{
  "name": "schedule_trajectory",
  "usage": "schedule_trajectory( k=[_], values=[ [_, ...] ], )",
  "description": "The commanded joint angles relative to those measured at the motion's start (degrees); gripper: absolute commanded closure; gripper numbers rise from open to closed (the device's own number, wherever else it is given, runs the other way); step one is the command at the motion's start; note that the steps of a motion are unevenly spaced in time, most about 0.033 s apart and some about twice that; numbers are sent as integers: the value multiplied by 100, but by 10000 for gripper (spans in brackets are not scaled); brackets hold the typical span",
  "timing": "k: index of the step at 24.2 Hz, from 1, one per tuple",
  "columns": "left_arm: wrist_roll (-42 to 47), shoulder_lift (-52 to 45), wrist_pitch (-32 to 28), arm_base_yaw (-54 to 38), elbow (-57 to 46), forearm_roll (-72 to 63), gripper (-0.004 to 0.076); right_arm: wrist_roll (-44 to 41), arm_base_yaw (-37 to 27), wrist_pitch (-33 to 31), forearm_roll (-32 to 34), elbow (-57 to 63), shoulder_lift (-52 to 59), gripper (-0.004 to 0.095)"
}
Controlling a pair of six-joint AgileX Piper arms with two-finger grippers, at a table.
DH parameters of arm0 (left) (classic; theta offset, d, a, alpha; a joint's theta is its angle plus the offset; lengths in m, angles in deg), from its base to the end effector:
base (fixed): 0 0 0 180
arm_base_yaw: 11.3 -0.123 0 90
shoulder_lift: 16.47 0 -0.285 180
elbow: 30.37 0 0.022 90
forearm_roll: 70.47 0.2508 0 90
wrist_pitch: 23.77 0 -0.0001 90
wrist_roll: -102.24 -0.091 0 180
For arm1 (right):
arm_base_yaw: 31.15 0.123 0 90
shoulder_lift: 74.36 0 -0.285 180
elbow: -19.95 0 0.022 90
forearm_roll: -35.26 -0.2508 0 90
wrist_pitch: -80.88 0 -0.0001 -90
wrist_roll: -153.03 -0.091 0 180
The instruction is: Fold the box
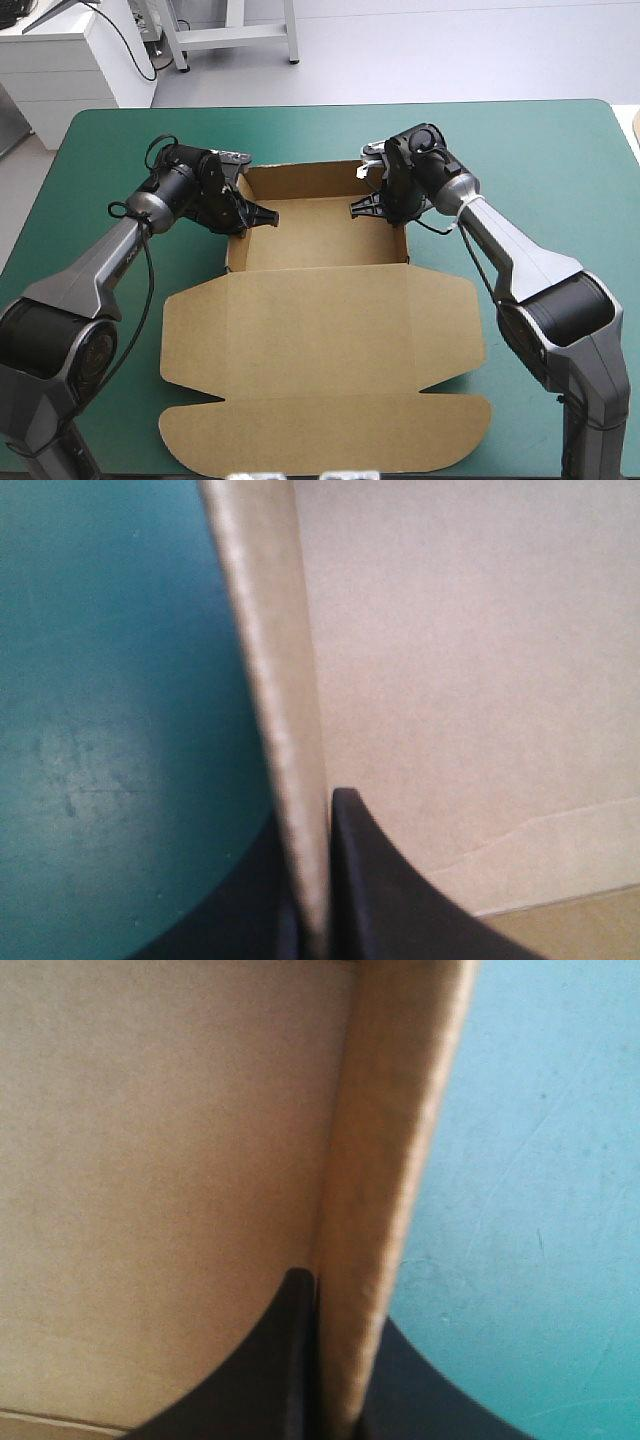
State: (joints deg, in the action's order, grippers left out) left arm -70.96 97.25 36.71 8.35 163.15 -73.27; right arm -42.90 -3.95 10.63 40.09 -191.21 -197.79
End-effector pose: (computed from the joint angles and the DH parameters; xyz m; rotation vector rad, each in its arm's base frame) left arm 0.3711 -0.1366 0.2753 0.2918 2.8037 -0.1737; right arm 0.3908 0.1928 0.2864 -0.3005 2.8111 0.0496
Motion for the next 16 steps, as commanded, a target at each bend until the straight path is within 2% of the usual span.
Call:
schedule_trajectory(
  k=[1, 2, 5, 7, 10, 16],
  values=[
    [-233, -276, -522, 93, 229, -162, 679, 347, 76, -109, 28, -157, 318, 821],
    [-233, -276, -522, 93, 229, -86, 639, 379, 76, -109, 55, -157, 318, 749],
    [-233, -276, -488, 93, 229, -5, 432, 517, 76, -109, 45, -157, 318, 495],
    [-233, -276, -488, 93, 229, -44, 356, 517, 76, -109, 57, -157, 318, 428],
    [-233, -276, -461, 93, 229, -78, 307, 517, 76, -109, 204, -209, 318, 417],
    [-233, -352, -211, 82, 286, -18, 309, 598, 76, -109, 228, -921, 335, 419]
  ],
)
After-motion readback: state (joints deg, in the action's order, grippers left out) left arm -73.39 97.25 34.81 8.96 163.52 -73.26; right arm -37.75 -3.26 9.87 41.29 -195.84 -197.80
